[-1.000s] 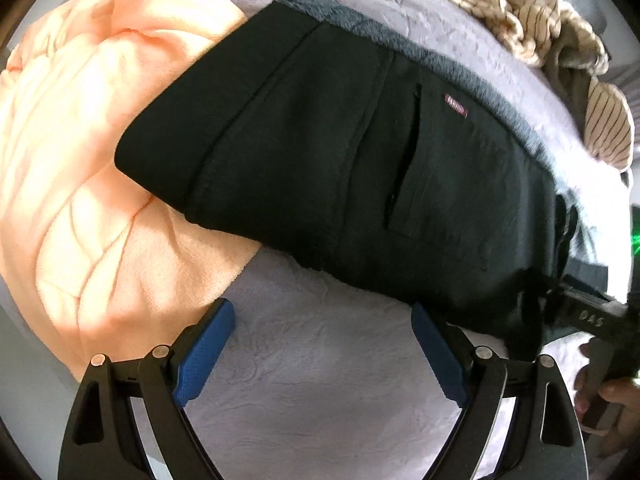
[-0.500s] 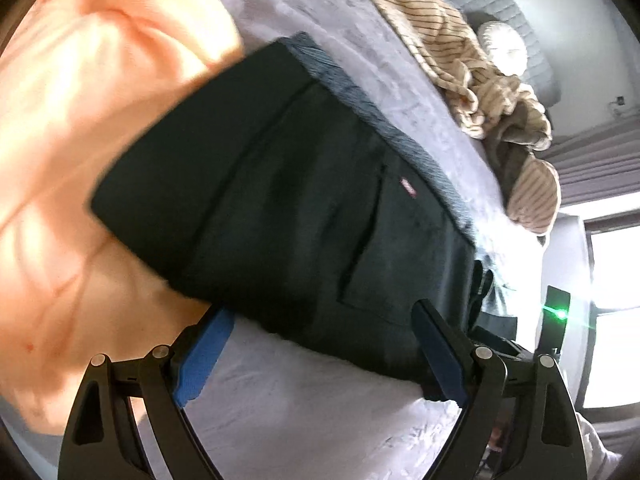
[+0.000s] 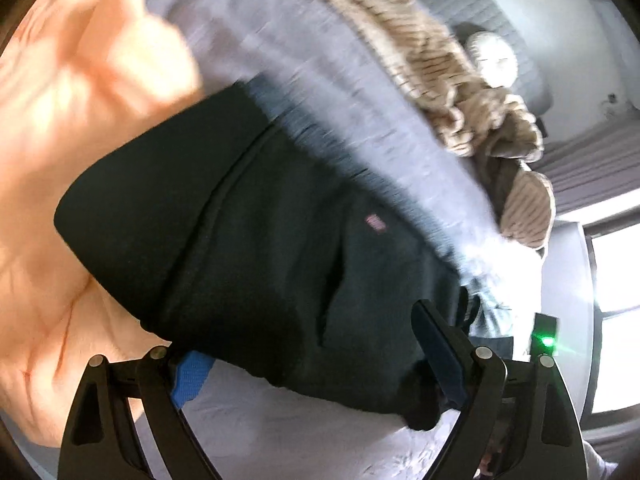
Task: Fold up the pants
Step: 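Lift the trousers with both tools and fold them over in half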
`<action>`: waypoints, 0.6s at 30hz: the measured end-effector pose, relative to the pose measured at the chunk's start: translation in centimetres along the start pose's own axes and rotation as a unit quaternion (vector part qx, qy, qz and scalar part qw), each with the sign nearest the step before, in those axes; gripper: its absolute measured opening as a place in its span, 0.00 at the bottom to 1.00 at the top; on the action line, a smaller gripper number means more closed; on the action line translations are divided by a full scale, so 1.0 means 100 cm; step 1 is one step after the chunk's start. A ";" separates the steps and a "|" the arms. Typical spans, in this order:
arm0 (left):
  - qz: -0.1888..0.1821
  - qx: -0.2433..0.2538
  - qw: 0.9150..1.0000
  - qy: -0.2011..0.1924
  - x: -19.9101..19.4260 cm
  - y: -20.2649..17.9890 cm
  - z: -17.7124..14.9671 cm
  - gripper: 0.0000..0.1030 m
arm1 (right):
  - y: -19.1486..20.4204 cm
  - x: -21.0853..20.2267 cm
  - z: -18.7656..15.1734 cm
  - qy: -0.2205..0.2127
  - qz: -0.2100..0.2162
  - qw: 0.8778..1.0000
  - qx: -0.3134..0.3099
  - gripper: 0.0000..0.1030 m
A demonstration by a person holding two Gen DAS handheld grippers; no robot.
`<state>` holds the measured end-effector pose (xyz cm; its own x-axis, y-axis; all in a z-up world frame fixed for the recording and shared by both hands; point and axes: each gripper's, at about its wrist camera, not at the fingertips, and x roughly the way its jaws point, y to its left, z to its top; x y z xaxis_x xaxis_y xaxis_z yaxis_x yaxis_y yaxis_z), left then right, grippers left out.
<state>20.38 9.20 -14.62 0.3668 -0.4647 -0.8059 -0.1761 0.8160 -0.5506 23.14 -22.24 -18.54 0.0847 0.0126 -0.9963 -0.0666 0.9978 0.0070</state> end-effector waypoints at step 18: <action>0.286 0.252 0.922 -0.062 0.024 -0.063 -0.026 0.39 | 0.023 -0.086 0.064 -0.022 0.135 0.990 -0.032 0.93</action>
<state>20.02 2.11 -13.63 0.4521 0.1086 -0.8853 0.0625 0.9863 0.1529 28.62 -19.63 -9.37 0.0978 0.2824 -0.9543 -0.1549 0.9515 0.2657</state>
